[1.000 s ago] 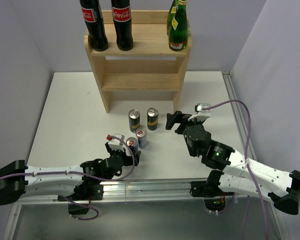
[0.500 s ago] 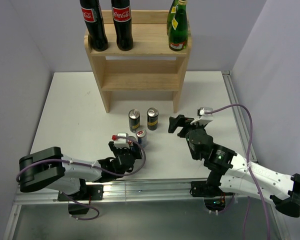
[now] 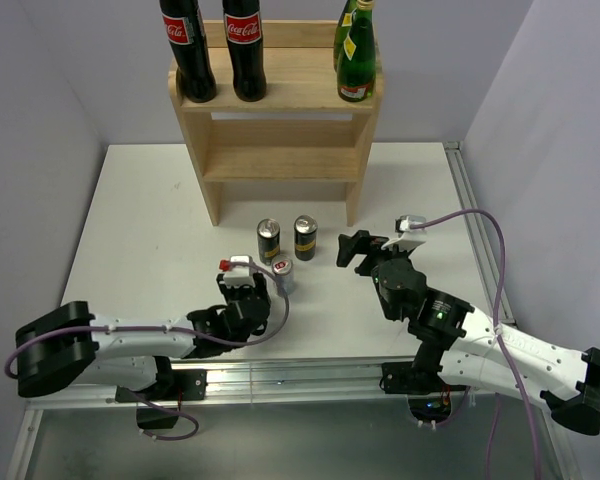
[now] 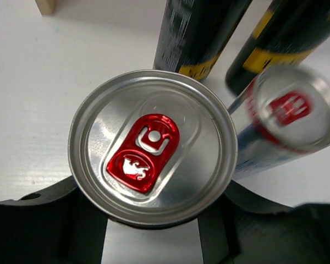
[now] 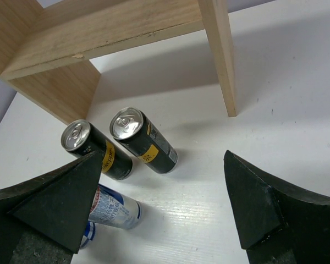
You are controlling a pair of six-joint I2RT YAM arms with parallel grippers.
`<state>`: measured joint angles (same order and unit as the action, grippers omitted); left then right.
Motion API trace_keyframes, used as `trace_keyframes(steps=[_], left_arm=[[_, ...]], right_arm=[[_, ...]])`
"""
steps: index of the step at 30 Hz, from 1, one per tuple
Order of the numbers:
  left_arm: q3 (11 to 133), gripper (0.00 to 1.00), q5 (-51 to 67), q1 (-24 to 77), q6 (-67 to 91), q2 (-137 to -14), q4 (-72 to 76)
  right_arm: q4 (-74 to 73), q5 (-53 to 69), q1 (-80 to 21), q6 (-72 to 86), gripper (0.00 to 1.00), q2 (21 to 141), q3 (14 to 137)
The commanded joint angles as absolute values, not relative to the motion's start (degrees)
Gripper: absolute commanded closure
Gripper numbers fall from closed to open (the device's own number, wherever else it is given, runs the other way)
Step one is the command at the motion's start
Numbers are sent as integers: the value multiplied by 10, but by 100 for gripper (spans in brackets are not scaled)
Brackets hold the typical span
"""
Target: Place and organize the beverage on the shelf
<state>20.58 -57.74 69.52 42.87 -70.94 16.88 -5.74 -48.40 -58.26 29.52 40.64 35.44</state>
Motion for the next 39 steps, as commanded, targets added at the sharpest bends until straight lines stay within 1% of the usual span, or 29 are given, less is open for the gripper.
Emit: trace_keyframes(steps=[1,3,5,8,9,14,18,25,30,39], left_arm=[[305,100,-635,693,391,-643,82],[345,100,-638,693,336,-611,76],[371,100,-616,675,302,-597,79],[421,100,-571,635,229,-583,126],[430,100,-553,624,189,-586,138],[520,100,-483,530,129,-644,157],[573,100,-433,463,108,-685,170],[659,100,-376,391,72,-759,182],[688,100,-337,333,82,-800,184],[710,100,-305,276,112,-847,199]], right_arm=[[-36,-488,-584,295,2,408,352],[-28,-483,-584,294,2,412,353],[-25,-476,-585,293,2,421,359],[-18,-469,-584,287,2,431,363],[-17,-466,-585,287,2,432,364],[-18,-466,-585,286,2,427,366],[-26,-473,-585,287,2,416,363],[-34,-477,-584,293,2,403,354],[-36,-478,-585,294,2,403,349],[-37,-475,-584,299,2,407,344]])
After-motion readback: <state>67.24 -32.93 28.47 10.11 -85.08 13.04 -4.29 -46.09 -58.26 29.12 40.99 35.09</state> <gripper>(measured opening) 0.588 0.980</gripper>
